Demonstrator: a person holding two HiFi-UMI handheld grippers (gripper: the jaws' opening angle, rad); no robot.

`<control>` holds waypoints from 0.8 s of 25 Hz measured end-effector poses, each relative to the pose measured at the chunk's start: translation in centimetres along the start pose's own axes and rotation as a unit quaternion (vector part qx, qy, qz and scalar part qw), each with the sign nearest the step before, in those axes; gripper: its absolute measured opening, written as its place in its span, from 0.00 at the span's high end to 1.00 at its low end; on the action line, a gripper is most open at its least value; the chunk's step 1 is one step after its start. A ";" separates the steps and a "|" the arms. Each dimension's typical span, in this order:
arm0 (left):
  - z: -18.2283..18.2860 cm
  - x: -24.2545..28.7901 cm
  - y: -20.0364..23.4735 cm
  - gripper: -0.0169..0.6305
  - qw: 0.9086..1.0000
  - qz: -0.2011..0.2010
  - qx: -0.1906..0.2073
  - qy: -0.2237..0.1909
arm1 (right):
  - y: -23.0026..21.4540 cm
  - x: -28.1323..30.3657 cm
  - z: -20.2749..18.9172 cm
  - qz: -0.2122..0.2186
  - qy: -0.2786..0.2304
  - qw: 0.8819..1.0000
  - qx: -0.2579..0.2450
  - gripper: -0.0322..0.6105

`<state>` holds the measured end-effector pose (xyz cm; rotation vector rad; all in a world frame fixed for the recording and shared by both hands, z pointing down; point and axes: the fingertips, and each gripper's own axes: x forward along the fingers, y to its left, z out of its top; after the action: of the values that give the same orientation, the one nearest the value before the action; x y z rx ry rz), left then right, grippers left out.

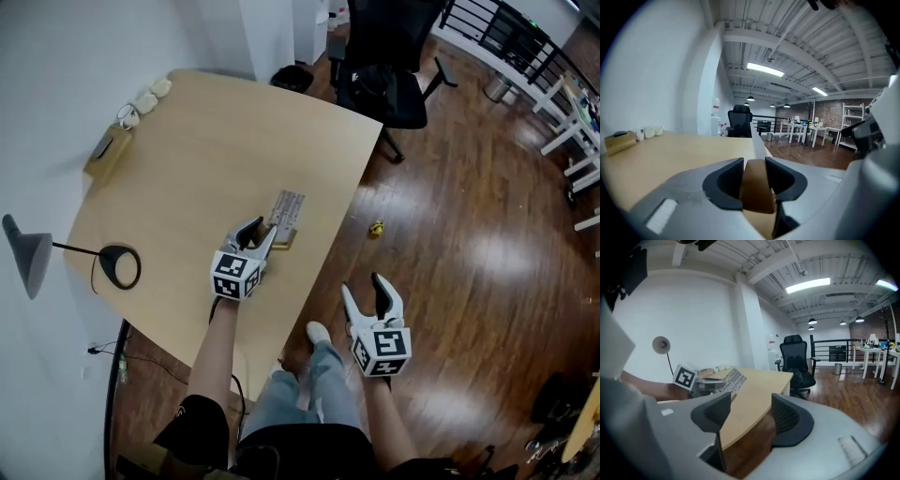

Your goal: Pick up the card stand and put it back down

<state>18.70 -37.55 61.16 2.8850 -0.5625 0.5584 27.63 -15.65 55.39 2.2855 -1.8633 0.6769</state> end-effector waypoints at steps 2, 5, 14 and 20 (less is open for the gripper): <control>-1.4 2.0 0.8 0.74 1.000 -0.005 0.002 -0.013 | -0.5 1.5 -2.3 0.003 0.014 1.000 0.010 0.52; -2.4 3.4 0.9 0.74 0.999 -0.026 0.006 -0.045 | -1.2 2.7 -4.5 0.001 0.026 0.999 0.019 0.52; -5.9 1.9 -0.1 0.73 0.995 -0.039 0.091 -0.011 | -0.6 4.3 -6.5 0.024 0.044 0.999 0.000 0.52; -10.5 1.6 1.6 0.70 0.992 0.031 0.095 0.082 | 0.2 5.0 -6.1 0.043 0.045 0.998 -0.012 0.52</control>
<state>16.03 -37.30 71.54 2.9657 -0.6072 0.8959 26.57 -18.03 62.88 2.1330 -1.9267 0.7512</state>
